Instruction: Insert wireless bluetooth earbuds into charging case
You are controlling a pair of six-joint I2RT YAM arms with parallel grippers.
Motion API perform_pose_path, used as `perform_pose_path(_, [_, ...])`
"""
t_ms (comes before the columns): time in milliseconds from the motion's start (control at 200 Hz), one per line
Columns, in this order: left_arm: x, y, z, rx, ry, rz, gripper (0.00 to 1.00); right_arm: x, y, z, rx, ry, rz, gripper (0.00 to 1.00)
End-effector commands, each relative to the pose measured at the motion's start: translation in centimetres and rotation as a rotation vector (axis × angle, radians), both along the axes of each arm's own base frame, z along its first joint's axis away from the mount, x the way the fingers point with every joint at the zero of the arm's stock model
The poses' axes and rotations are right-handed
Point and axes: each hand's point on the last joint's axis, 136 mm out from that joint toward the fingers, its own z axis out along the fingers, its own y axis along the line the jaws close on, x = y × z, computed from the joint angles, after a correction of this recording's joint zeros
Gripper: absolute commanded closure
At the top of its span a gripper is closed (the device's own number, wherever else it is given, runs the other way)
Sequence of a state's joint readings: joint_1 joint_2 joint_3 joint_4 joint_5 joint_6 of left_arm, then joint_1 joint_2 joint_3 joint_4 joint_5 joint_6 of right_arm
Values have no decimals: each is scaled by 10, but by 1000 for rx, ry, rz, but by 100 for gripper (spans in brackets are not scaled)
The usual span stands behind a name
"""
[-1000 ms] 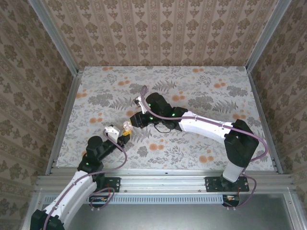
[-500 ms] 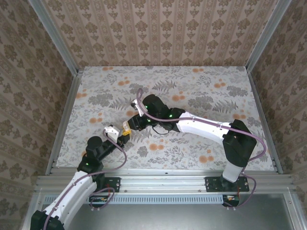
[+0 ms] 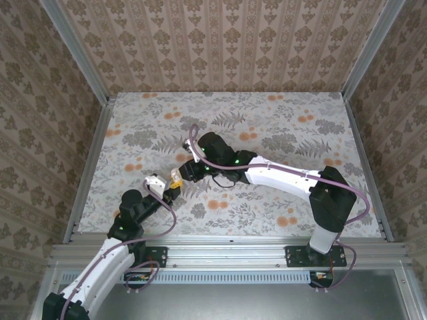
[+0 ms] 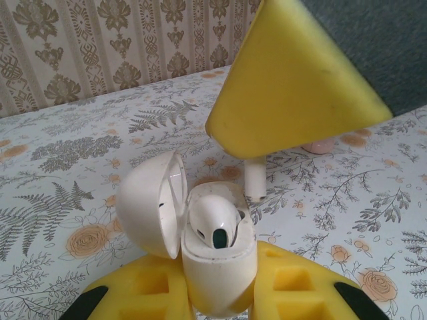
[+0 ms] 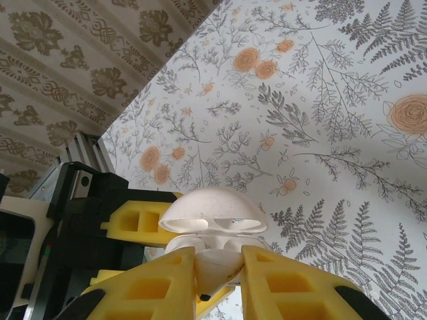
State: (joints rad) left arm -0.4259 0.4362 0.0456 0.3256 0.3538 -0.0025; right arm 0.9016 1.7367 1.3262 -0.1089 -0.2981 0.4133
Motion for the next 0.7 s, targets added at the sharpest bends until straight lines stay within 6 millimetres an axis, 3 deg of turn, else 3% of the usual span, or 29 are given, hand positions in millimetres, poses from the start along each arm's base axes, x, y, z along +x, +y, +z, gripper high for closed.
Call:
perform_pose_path(0, [0,-1,14,-7,-46,-8,100,6,8,4,2,-31,-3,78])
perform_pose_path(695, [0,-1,20,-18,-60,-5,100,9,13,-12,-54,-45,-7,78])
